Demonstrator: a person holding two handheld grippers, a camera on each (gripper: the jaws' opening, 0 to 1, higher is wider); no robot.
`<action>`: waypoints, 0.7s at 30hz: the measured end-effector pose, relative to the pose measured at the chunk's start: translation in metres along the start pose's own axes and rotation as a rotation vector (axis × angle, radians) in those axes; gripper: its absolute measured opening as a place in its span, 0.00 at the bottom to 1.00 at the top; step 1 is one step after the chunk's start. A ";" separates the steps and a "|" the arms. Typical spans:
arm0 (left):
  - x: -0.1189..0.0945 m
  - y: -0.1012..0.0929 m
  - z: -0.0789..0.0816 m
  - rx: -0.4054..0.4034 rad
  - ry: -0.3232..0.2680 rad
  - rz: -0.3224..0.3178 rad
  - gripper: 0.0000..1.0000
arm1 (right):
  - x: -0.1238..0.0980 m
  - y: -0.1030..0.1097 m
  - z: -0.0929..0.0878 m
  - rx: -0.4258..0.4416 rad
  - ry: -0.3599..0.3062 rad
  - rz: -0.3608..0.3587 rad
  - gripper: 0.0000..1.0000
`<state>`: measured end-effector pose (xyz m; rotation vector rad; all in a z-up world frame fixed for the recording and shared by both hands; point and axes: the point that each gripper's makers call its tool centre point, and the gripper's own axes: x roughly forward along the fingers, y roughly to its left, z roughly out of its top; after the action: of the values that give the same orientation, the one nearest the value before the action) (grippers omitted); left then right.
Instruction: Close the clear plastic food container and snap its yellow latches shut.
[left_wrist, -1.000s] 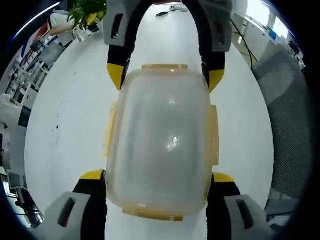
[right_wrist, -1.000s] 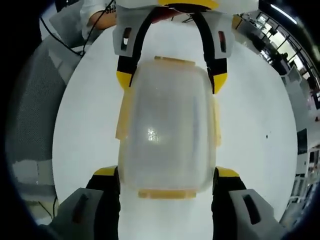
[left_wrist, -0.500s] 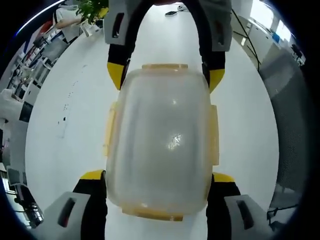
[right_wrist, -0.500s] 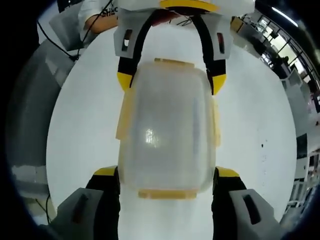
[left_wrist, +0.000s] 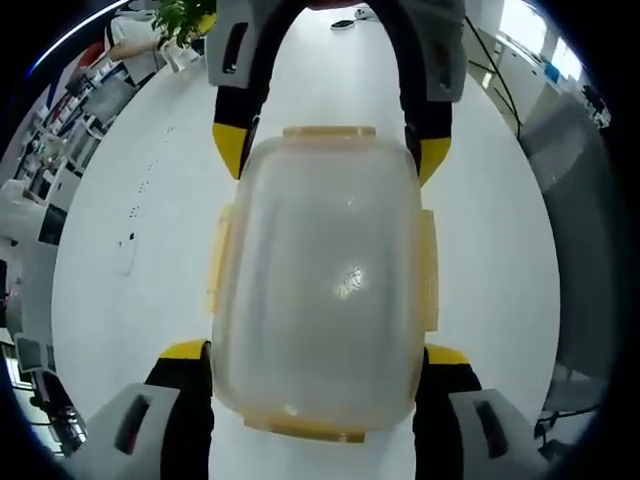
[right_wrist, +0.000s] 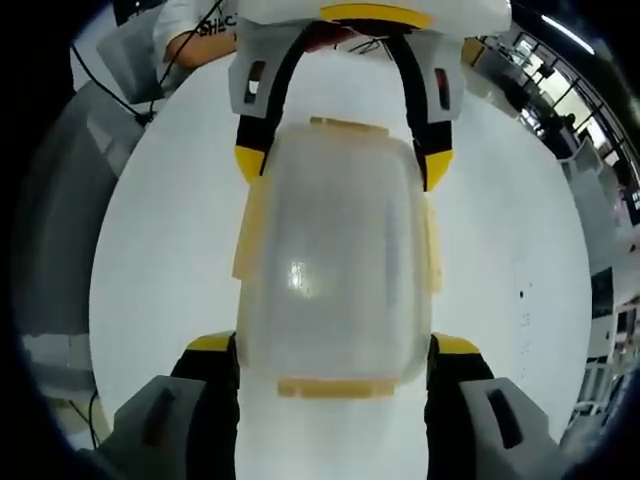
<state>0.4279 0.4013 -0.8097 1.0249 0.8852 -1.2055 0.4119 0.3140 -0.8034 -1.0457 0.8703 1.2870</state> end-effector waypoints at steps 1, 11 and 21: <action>0.000 0.000 0.000 -0.004 -0.007 0.001 0.80 | 0.000 0.000 0.000 -0.003 0.000 -0.001 0.74; -0.005 -0.005 -0.002 0.013 -0.079 0.007 0.81 | -0.002 0.006 0.006 0.018 -0.055 -0.018 0.74; -0.020 -0.006 0.005 -0.111 -0.280 0.104 0.82 | -0.014 -0.001 0.009 0.129 -0.214 -0.120 0.73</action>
<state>0.4191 0.4023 -0.7898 0.7804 0.6634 -1.1649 0.4111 0.3182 -0.7875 -0.8292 0.7075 1.2003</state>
